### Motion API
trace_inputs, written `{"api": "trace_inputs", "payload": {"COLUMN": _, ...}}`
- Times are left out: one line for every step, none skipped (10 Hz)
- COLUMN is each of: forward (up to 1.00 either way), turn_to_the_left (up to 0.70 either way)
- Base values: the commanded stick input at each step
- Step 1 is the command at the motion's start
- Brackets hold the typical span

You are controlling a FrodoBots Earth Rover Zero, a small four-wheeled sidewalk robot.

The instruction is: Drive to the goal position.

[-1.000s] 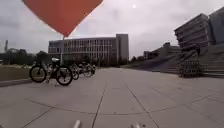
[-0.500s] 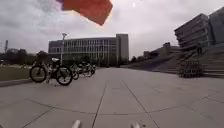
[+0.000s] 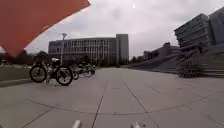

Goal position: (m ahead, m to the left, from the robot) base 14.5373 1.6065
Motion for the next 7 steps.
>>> {"api": "trace_inputs", "payload": {"forward": 0.85, "turn_to_the_left": 0.0}}
{"api": "trace_inputs", "payload": {"forward": 0.85, "turn_to_the_left": 0.0}}
{"api": "trace_inputs", "payload": {"forward": 0.85, "turn_to_the_left": 0.0}}
{"api": "trace_inputs", "payload": {"forward": 0.85, "turn_to_the_left": 0.0}}
{"api": "trace_inputs", "payload": {"forward": 0.85, "turn_to_the_left": 0.0}}
{"api": "trace_inputs", "payload": {"forward": 0.85, "turn_to_the_left": 0.0}}
{"api": "trace_inputs", "payload": {"forward": 0.85, "turn_to_the_left": 0.0}}
